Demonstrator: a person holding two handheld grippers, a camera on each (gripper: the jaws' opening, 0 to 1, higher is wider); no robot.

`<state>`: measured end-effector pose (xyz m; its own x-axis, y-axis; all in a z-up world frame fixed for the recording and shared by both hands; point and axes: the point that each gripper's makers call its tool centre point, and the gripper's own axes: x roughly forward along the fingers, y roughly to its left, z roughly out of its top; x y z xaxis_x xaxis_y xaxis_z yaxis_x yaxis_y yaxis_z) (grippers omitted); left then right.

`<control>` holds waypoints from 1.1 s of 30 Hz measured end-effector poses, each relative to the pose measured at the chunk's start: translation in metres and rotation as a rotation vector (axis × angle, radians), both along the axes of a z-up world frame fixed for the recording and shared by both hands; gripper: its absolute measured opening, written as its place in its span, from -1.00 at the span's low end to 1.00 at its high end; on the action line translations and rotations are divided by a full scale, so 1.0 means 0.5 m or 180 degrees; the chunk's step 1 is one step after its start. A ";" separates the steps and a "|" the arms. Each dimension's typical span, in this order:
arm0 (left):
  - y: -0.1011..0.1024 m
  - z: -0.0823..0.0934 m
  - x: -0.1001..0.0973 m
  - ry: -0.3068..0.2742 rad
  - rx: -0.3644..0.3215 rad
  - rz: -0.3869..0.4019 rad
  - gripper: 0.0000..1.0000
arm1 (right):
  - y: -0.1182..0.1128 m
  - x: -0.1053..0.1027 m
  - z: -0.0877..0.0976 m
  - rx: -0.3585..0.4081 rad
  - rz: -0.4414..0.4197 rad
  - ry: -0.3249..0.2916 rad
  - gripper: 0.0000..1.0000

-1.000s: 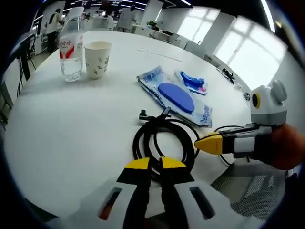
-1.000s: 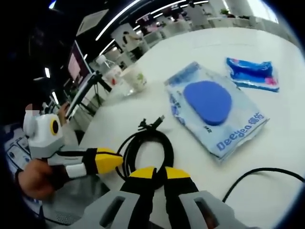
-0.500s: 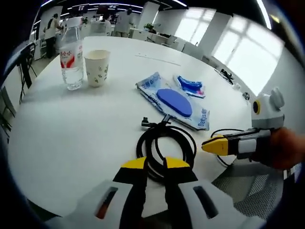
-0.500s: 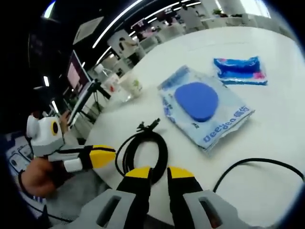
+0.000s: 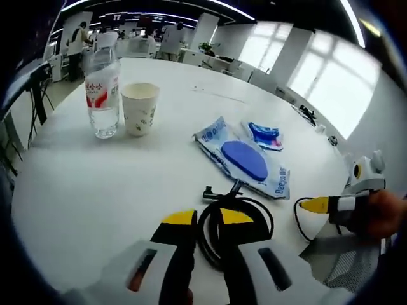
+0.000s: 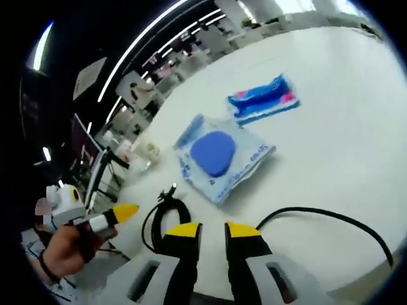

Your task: Arrange the tabletop items into an orderly group along one side of the table until the central work area is clear of visible clutter.

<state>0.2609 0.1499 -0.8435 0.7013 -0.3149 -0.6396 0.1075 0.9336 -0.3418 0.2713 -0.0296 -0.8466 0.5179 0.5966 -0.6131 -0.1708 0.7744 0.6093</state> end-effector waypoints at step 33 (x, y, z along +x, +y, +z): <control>0.014 -0.047 0.300 -0.0146 -0.0021 -0.0273 -0.57 | -0.009 0.061 -0.033 0.0269 -0.0670 0.0455 -0.55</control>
